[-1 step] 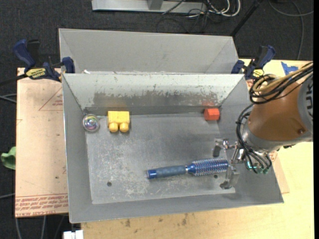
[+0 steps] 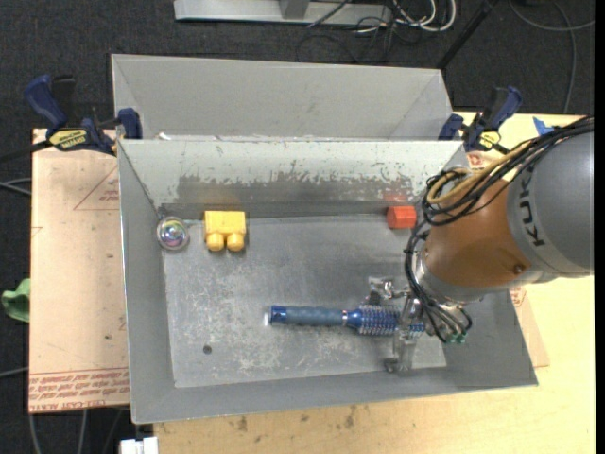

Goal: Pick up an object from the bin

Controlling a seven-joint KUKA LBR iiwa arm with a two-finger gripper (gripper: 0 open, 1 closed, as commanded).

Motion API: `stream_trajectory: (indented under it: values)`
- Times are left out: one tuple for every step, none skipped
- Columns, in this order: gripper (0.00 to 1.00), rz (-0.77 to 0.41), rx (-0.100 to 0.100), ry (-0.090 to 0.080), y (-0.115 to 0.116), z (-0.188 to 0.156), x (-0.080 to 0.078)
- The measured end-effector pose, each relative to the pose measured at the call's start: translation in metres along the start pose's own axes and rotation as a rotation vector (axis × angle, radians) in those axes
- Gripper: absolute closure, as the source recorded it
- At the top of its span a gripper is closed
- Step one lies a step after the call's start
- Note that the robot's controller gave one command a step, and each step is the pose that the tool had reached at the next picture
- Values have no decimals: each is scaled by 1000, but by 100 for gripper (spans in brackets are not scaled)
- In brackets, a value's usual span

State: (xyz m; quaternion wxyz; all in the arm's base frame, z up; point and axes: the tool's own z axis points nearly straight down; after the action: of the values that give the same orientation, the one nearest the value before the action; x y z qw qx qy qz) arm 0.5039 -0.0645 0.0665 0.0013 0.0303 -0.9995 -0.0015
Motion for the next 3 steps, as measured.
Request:
stream_trajectory:
  values:
    - [0, 0, 2, -2, 0, 0, 0]
    - [0, -1, 3, -2, 1, 0, -1]
    - [0, -2, 3, -3, 1, 0, -1]
